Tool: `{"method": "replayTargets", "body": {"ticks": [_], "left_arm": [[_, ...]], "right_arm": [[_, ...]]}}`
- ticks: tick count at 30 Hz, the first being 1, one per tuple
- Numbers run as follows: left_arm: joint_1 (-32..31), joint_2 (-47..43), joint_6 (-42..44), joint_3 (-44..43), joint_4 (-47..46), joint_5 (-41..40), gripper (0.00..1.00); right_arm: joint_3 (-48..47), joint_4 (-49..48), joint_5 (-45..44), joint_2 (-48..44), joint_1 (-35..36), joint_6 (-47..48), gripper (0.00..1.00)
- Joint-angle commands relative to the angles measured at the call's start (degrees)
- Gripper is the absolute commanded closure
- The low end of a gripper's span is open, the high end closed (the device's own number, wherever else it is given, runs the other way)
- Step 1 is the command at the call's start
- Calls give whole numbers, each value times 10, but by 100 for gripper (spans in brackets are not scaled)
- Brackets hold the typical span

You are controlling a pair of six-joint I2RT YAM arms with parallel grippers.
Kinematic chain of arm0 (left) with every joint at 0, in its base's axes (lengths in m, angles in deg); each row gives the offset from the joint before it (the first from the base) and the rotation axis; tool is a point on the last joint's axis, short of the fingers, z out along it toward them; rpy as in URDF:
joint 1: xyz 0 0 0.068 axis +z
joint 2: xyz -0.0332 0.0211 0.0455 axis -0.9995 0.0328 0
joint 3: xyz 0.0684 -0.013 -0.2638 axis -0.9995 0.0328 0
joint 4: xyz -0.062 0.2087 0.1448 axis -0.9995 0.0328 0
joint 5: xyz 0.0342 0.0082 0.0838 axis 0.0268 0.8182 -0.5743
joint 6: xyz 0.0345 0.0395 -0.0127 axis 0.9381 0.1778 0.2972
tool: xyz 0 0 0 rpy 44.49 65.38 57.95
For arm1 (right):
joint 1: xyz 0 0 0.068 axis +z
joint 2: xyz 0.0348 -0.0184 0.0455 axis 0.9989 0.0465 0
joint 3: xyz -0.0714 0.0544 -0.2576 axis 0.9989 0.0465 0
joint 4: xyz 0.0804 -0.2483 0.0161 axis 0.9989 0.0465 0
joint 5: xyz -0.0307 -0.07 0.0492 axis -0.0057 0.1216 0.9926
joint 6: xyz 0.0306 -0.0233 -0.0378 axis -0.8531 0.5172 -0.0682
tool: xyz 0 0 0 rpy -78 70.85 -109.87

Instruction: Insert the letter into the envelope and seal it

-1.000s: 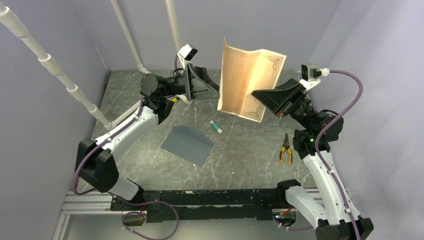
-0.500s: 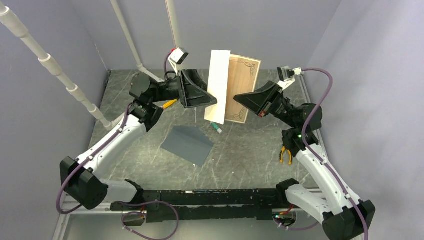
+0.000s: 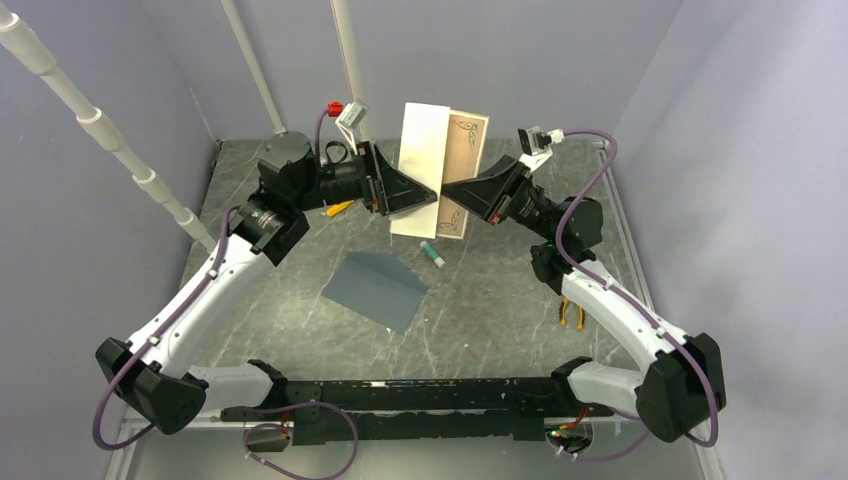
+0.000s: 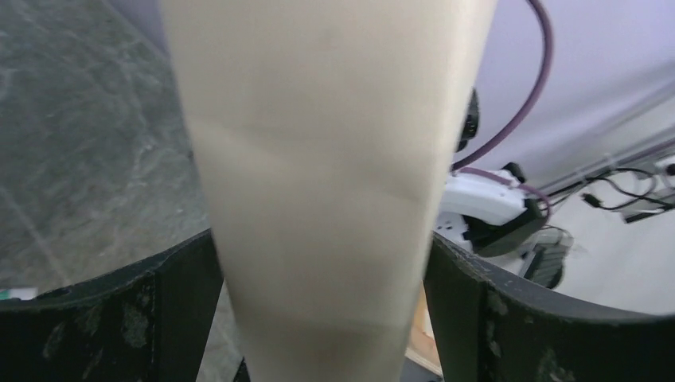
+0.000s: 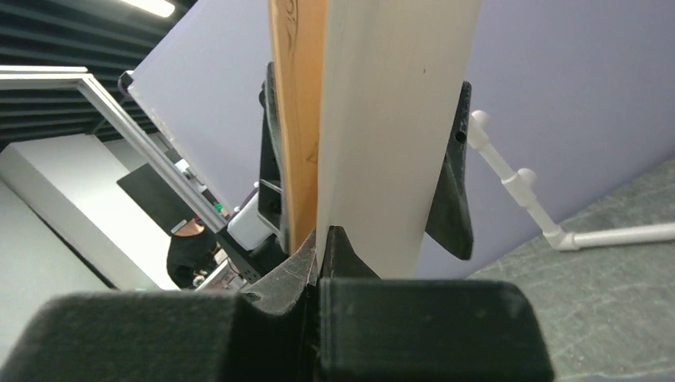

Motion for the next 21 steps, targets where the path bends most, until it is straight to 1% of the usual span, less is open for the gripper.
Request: {"method": "replayTargets", "body": {"ticks": [1,4,10,17,21], "left_arm": [[-2,-15,89,-37,100,-42,7],[-2,-19,113,-52,113,-22,7],[-2,-22,133,-95,121,50,7],[-2,-40,175,-113,149,52,7],[-2,-49,191,-114,137,79,7]], "right_arm": [[-14,-164,3,24,7,-37,100],[-24,-206,10,46,8,-51,100],[-40,-261,19,67,8,-72,100],[-50,-284,24,74,9,-62,100],[-65,-319,36,82,12,-64,100]]}}
